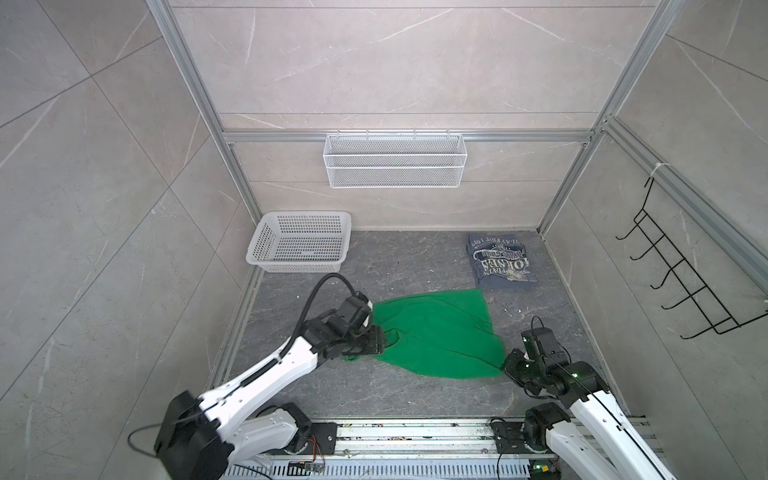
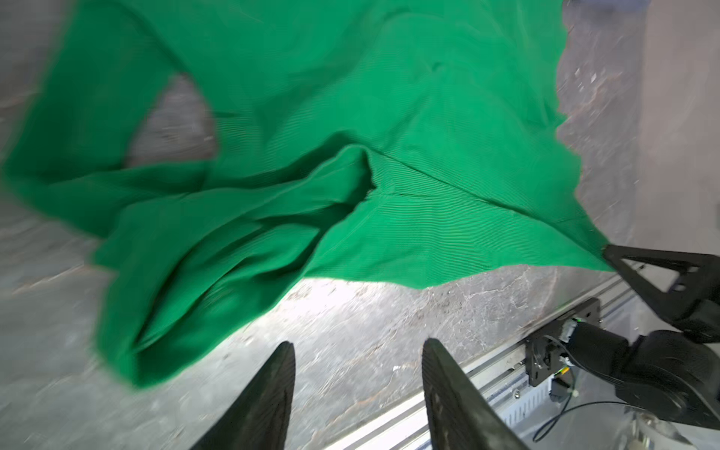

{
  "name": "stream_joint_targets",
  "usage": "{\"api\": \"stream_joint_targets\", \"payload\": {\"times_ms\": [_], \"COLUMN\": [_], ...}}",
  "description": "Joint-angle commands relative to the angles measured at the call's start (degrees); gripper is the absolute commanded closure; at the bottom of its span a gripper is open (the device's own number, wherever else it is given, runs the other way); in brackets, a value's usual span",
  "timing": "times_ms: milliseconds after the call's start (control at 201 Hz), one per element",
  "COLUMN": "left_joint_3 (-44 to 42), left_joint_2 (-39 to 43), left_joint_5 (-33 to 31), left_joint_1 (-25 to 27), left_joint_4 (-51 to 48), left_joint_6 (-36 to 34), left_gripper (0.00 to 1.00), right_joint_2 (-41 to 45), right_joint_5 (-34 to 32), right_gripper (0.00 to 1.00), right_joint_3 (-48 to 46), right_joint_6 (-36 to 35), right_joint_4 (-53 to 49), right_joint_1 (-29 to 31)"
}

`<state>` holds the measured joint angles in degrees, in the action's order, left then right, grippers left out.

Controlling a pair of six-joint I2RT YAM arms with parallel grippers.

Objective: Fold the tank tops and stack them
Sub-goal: 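Lay the green tank top flat on the table with both grippers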

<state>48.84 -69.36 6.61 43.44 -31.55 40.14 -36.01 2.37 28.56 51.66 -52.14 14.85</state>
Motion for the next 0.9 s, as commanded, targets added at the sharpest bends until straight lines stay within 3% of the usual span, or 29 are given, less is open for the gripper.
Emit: {"api": "stream_joint_targets", "payload": {"times_ms": [0, 264, 896], "left_joint_3": [4.23, 9.26, 10.23], "left_joint_2": [-7.76, -22.17, -28.78], "left_joint_5": [-4.39, -6.0, -2.86], "left_joint_1": [1.93, 2.53, 2.94], "left_joint_4": [4.82, 9.09, 12.74], "left_joint_6": [0.04, -3.29, -4.17], "left_gripper": [0.46, 0.49, 0.68], "right_joint_2": [0.04, 0.98, 1.01], "right_joint_5": [-1.09, -2.11, -2.81], "right_gripper": [1.0, 1.0, 1.0], "right_joint_3": [1.5, 1.25, 1.62], "right_joint_6": [-0.5, -1.54, -2.35], "right_joint_4": [0.33, 0.06, 0.02], "right_joint_1": [-0.17, -0.17, -0.18]}}
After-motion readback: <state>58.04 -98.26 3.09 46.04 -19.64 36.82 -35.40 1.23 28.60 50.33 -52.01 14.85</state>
